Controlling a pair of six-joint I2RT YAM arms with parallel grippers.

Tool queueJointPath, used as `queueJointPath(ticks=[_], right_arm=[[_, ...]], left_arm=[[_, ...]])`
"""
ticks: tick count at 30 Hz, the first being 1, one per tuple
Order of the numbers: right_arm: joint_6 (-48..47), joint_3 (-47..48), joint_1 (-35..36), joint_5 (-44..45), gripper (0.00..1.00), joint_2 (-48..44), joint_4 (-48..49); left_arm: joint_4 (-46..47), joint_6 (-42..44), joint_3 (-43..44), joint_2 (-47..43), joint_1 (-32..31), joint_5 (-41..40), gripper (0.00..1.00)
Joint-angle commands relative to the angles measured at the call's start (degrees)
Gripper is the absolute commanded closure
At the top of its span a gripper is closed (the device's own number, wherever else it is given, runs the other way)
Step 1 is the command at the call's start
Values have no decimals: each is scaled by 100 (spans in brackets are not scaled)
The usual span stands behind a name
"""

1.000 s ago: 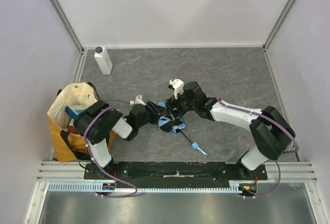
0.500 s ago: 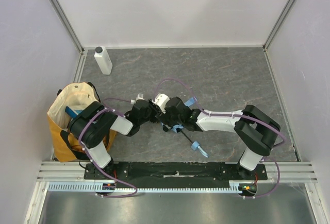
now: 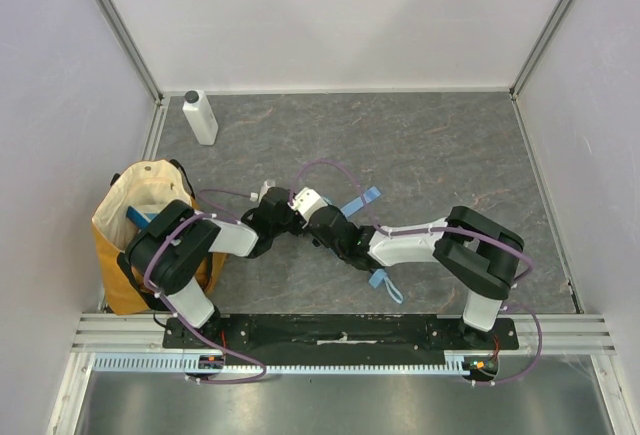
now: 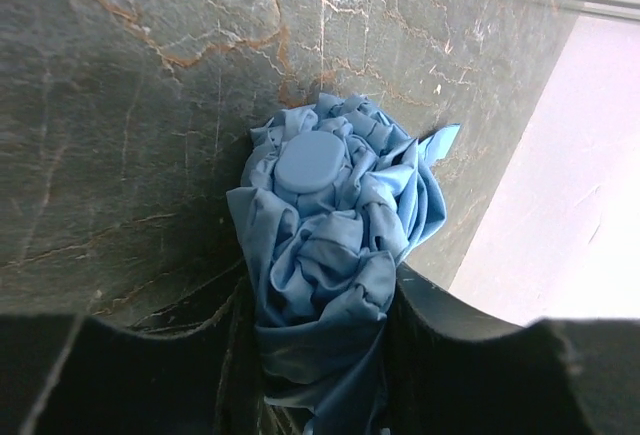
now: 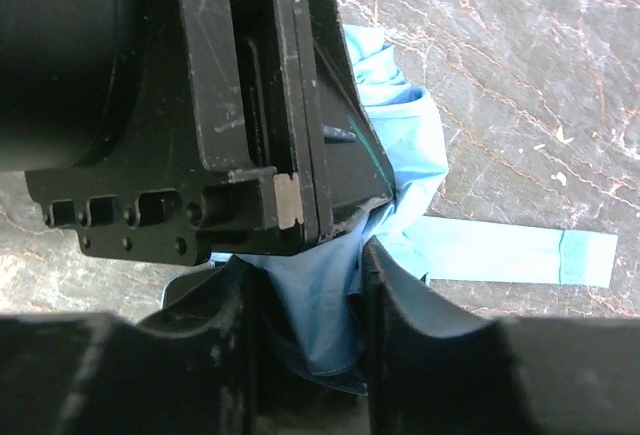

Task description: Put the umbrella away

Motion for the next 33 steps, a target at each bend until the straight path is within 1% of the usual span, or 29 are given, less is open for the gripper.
queueJointPath(ticks=[1, 2, 3, 4, 8, 11, 13, 15, 16, 17, 19, 23, 27, 30, 33], right_arm=[[-133, -273, 308, -30, 71, 631, -159], [-98, -334, 308, -4, 80, 648, -115], [-54, -387, 308, -21, 97, 649, -106], [34, -448, 299, -65, 100, 623, -71], [298, -826, 290, -530, 100, 438, 131], [623, -1151, 177, -986, 100, 271, 429], [790, -1344, 54, -1373, 100, 183, 614], [930, -1476, -78, -1698, 100, 130, 763], [1018, -1573, -201, -1952, 100, 95, 894], [1089, -1669, -332, -2155, 100, 69, 1026], [1168, -1784, -578, -2716, 100, 68, 1151], [1423, -1916, -1176, -3833, 100, 112, 1519], [1581, -1846, -1642, -4668, 100, 209, 1634], [1695, -1733, -1854, -5301, 100, 314, 1757], [1853, -1600, -1977, -5741, 100, 411, 1818]], left_arm=[[-1055, -82, 63, 67, -297, -317, 98], [-1046, -82, 46, 32, -297, -308, 98], [-1038, -64, 37, -3, -297, -308, 98], [-1011, -12, 19, -55, -297, -334, 98], [-669, 331, -77, -222, -288, -422, 97], [-344, 542, -139, -205, -236, -423, 66], [50, 613, -279, -188, -165, -335, 47], [499, 700, -428, -144, -86, -186, 25], [692, 753, -507, -126, -60, -133, 16], [868, 806, -578, -135, -42, -132, 10], [1272, 955, -736, -170, 28, 52, 9], [1774, 1183, -1044, -293, 72, 79, 8], [1828, 1210, -1158, -285, 90, 70, 7], [1871, 1184, -1115, -92, 90, 175, 6], [2091, 1105, -1062, 163, 90, 333, 6]])
